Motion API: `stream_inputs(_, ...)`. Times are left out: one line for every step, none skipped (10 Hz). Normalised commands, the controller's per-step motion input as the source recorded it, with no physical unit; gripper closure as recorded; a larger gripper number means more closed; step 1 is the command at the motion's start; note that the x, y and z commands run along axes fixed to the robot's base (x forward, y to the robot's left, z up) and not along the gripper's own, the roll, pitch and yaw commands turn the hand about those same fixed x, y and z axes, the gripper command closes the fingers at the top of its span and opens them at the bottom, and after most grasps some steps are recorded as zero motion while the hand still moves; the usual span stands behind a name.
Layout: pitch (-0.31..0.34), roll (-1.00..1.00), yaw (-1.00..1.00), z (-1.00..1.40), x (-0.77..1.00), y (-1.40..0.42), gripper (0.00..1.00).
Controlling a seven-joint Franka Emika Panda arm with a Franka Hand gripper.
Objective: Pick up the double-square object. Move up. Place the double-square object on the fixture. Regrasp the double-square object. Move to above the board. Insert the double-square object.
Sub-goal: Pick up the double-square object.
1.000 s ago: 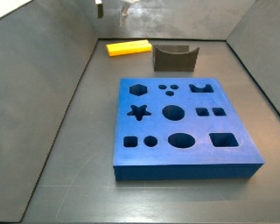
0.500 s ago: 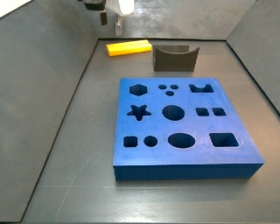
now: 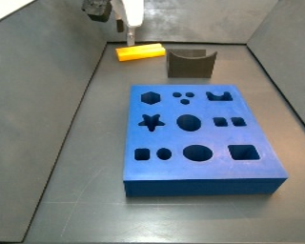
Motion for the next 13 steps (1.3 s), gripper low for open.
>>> stream_inputs(-0.084, -0.07, -0.54, -0.85, 0.01, 0.12, 0.00)
stream_inputs(-0.081, -0.06, -0.57, -0.87, 0.00, 0.06, 0.00)
stream_inputs(-0.096, -0.02, -0.57, -0.91, 0.06, 0.00, 0.00)
stream_inputs(-0.114, 0.00, -0.55, -0.91, 0.12, 0.00, 0.00)
stream_inputs(-0.117, 0.00, -0.53, -0.91, 0.16, 0.00, 0.00)
stream_inputs(-0.103, 0.00, -0.47, -0.95, 0.20, 0.00, 0.00)
stream_inputs(-0.060, 0.00, -0.35, -1.00, 0.31, 0.03, 0.00)
stream_inputs(-0.036, 0.00, -0.30, -1.00, 0.33, 0.07, 0.00)
stream_inputs(-0.020, 0.00, -0.31, -1.00, 0.34, 0.00, 0.00)
stream_inputs(-0.011, 0.00, -0.33, -1.00, 0.33, 0.00, 0.00)
stream_inputs(-0.011, 0.01, -0.36, -1.00, 0.29, 0.00, 0.00)
stream_inputs(-0.011, 0.01, -0.38, -1.00, 0.26, 0.00, 0.00)
stream_inputs(-0.006, 0.01, -0.31, -1.00, 0.15, 0.00, 0.00)
